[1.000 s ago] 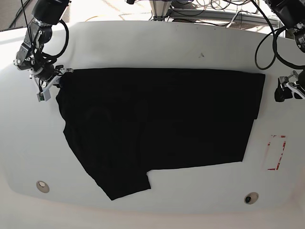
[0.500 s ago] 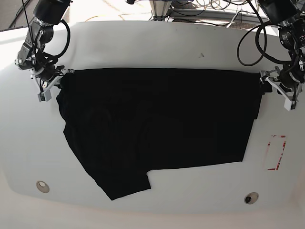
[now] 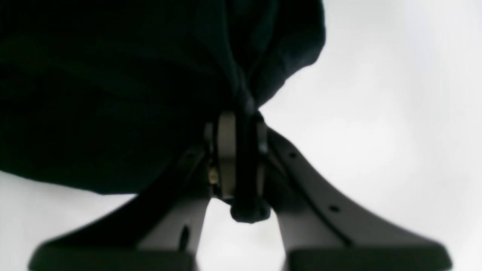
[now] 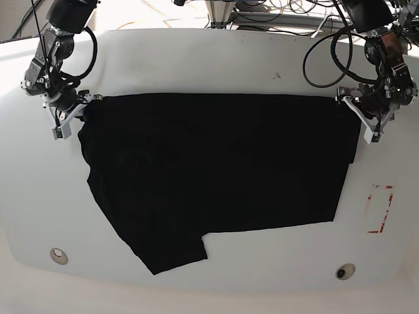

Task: Layout the t-shirt on the table in an organized manner, then fold the t-shirt properly
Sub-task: 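Grasp the shirt corners, right gripper at its corner, left at the opposite, then pull both held corners toward the robot to straighten the shirt edge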

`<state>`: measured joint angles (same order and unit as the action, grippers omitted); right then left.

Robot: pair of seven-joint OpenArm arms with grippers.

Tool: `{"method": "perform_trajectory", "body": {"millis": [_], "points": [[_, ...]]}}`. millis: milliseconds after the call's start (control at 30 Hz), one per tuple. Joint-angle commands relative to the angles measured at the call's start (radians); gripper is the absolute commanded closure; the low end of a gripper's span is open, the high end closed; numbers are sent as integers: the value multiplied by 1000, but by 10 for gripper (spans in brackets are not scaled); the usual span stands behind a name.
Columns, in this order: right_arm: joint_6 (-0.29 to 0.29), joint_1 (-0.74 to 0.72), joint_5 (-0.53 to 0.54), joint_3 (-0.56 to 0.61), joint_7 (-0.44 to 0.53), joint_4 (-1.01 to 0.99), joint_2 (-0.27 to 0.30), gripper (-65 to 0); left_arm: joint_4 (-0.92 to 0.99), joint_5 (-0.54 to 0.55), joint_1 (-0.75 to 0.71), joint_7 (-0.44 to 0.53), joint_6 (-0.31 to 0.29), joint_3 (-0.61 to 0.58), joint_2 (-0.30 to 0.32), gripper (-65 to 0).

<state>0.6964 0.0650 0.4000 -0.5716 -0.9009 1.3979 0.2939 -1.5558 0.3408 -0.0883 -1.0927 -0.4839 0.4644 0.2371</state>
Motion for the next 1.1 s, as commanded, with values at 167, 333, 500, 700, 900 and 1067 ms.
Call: {"method": "perform_trajectory", "body": {"millis": [167, 333, 500, 700, 900, 1067], "points": [[2, -8, 4, -3, -5, 14, 15, -46, 53, 4, 5, 92, 0, 1, 17, -511], [2, -8, 4, -3, -5, 14, 15, -44, 81, 4, 3, 95, -3, 0, 18, -425], [2, -8, 4, -3, -5, 14, 15, -41, 81, 4, 3, 95, -5, 0, 18, -154], [2, -8, 0, -3, -5, 14, 15, 0, 74, 4, 2, 92, -8, 0, 18, -36], [2, 9, 3, -9, -8, 18, 21, 0, 33, 10, -35, 50, -23, 0, 18, -32], [2, 75, 3, -11, -11, 84, 24, 0, -87, 7, -115, 46, -82, 0, 18, -32]]}}
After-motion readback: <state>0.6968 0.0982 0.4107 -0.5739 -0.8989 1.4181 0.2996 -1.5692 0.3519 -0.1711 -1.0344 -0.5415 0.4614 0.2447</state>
